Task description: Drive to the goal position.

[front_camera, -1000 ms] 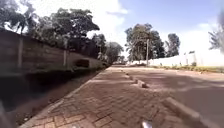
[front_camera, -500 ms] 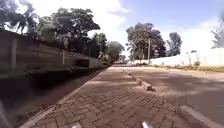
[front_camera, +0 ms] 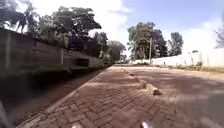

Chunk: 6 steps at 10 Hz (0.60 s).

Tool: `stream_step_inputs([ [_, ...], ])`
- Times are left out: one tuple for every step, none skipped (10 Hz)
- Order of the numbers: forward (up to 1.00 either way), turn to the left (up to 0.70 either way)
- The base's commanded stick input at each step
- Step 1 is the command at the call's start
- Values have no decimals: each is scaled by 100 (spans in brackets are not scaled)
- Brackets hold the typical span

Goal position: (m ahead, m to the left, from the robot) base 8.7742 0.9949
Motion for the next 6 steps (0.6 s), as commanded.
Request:
stream_step_inputs([
  [70,0],
  [70,0],
  [70,0],
  [70,0],
  [70,0],
  [70,0],
])
